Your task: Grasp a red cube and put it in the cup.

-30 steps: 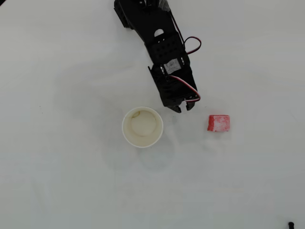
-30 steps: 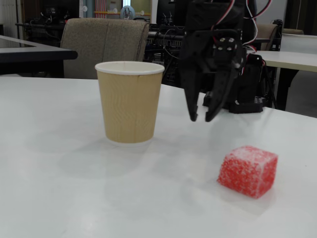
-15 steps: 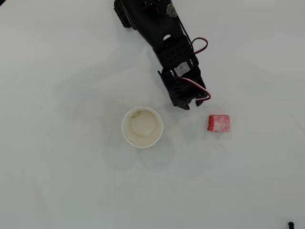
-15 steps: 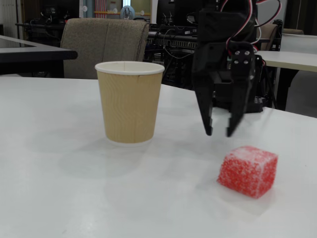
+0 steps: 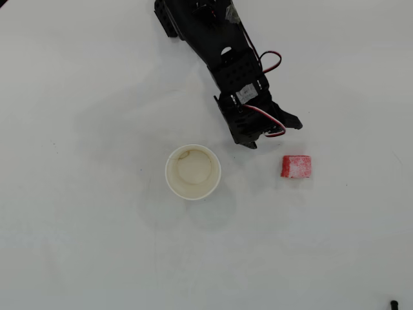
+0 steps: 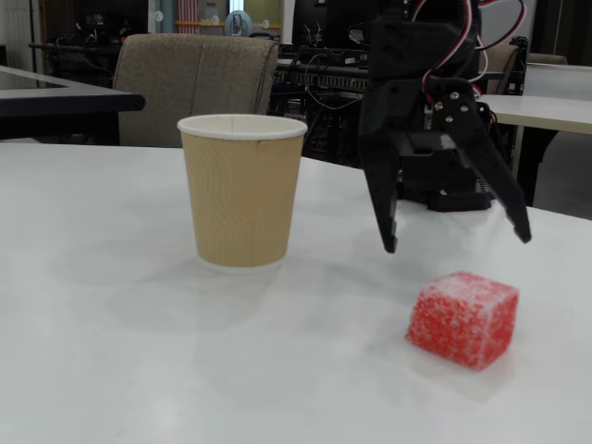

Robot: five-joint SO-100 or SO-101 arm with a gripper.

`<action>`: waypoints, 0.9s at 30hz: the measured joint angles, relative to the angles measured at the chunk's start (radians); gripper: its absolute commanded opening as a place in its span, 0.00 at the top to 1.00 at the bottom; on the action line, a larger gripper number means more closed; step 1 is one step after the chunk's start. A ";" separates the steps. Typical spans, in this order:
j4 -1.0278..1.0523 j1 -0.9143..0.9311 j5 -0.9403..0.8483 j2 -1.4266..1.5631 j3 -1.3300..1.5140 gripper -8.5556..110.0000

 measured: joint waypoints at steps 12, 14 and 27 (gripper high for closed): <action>-0.023 0.086 0.000 -0.186 -0.150 0.60; -0.023 0.114 0.000 -0.229 -0.195 0.60; -0.035 0.187 -0.002 -0.321 -0.290 0.60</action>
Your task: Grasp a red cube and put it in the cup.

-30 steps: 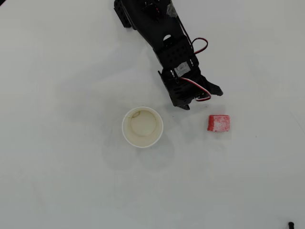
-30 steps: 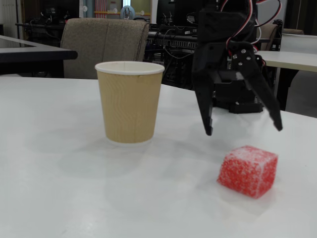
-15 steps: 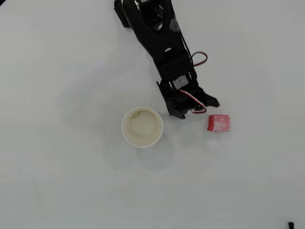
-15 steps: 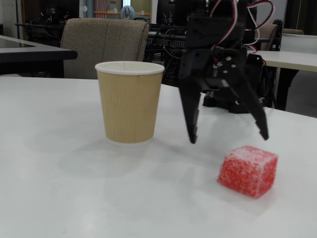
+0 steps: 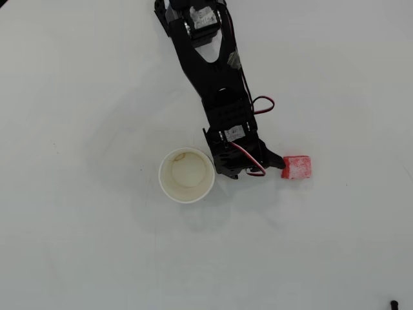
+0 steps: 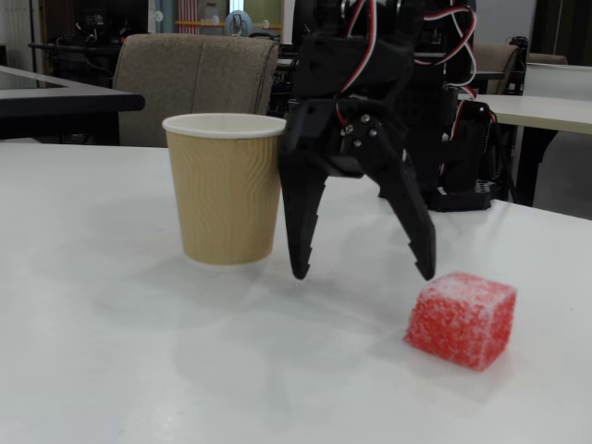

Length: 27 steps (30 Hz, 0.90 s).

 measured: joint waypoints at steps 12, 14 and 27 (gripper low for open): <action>0.012 -0.087 0.028 0.084 0.063 0.60; 0.012 -0.109 0.035 0.126 0.098 0.60; 0.012 -0.184 0.055 0.336 0.287 0.60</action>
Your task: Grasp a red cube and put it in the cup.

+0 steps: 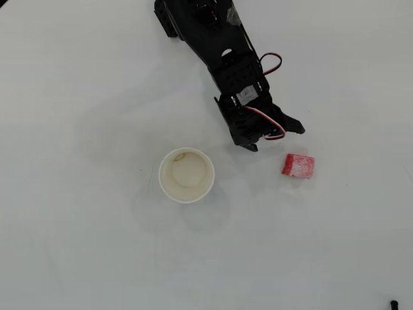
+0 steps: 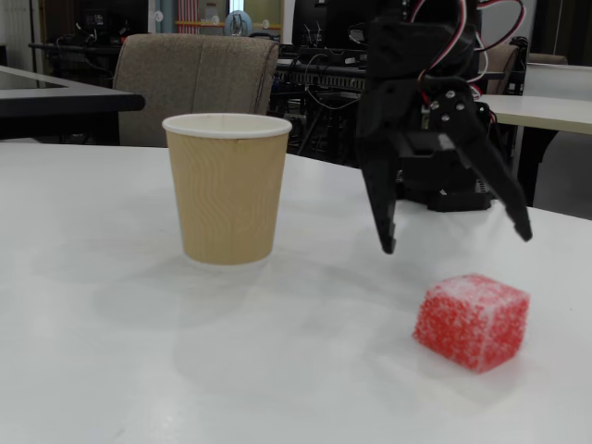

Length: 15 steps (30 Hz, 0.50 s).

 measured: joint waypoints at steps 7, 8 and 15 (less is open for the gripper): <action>0.000 0.026 0.000 -0.021 -0.011 0.60; 0.000 0.035 0.000 -0.029 -0.020 0.60; 0.000 0.029 0.000 -0.114 -0.077 0.60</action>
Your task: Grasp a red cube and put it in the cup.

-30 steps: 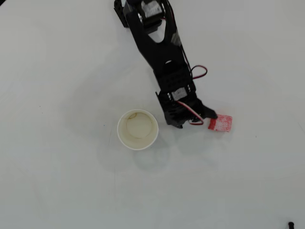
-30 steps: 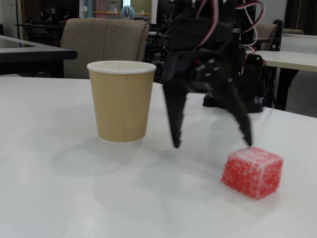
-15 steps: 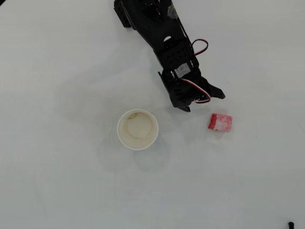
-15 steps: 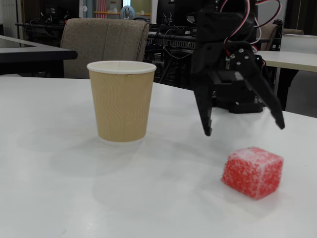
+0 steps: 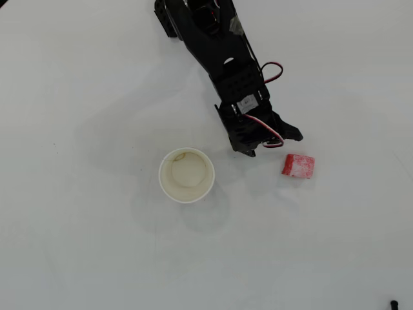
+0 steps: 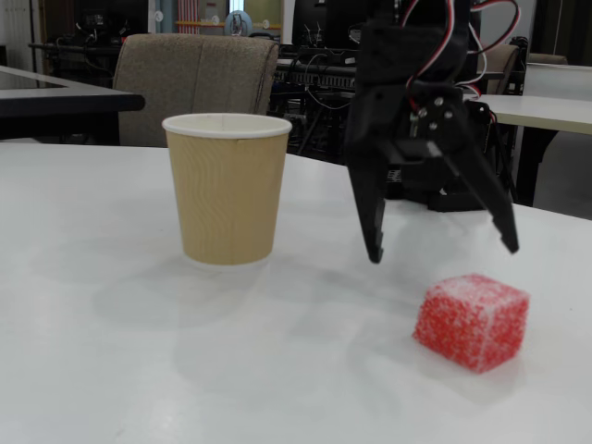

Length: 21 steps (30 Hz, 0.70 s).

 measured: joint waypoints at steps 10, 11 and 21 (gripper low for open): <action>0.000 -0.028 0.000 -0.049 -0.006 0.60; 0.000 -0.023 0.000 -0.060 -0.017 0.60; -0.017 -0.015 0.000 -0.181 -0.130 0.60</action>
